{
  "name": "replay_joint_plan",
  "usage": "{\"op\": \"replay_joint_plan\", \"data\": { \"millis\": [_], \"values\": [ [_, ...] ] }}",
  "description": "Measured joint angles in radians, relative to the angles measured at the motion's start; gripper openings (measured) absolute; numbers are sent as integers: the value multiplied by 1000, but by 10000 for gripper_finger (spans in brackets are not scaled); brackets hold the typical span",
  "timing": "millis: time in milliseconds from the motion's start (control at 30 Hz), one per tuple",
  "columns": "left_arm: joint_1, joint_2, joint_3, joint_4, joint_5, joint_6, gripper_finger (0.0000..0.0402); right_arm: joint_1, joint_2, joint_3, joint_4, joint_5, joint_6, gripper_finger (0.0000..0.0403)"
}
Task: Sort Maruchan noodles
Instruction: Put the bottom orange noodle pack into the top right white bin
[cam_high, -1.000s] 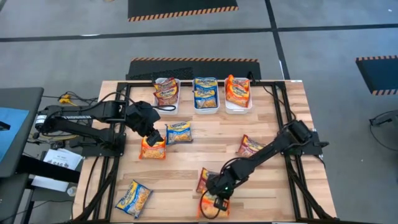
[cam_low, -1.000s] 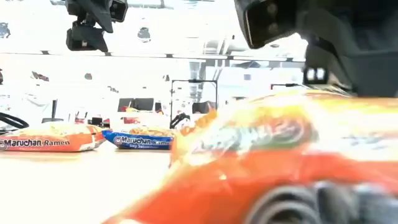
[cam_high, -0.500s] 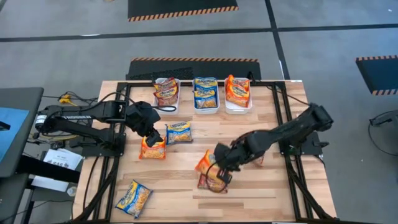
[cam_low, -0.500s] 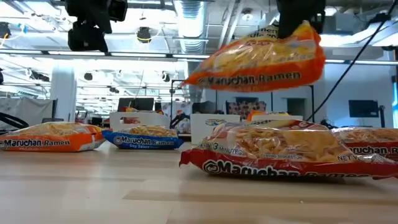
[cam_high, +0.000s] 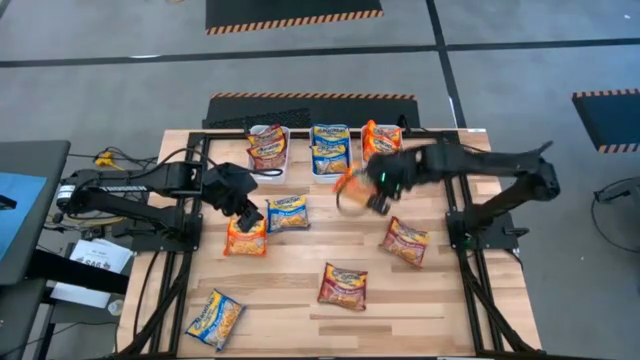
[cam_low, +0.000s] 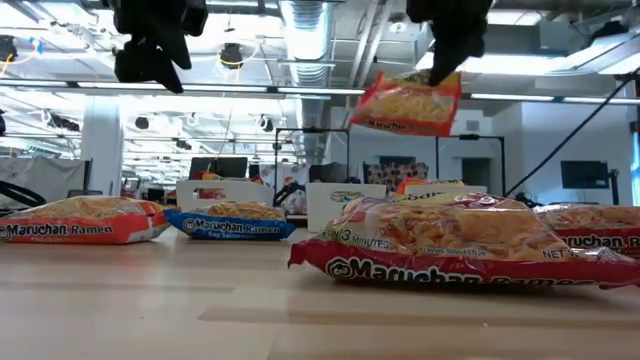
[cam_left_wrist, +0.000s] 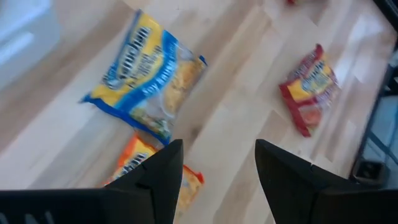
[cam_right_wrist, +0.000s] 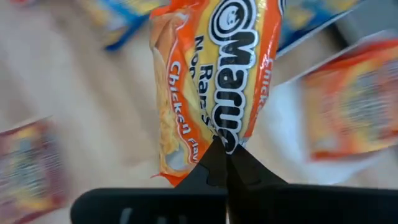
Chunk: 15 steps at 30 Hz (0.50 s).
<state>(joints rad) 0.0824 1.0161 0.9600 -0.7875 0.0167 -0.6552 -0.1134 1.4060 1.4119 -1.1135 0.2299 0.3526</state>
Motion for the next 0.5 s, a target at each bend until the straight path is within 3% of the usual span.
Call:
{"op": "replay_joint_plan", "data": {
  "millis": [267,500],
  "values": [
    [63,0,0,1,-118,30,185,-338,-38,0,6,19,-528,5],
    [140,0,0,1,-185,33,185,-486,41,0,30,19,-825,5]
  ]
}}
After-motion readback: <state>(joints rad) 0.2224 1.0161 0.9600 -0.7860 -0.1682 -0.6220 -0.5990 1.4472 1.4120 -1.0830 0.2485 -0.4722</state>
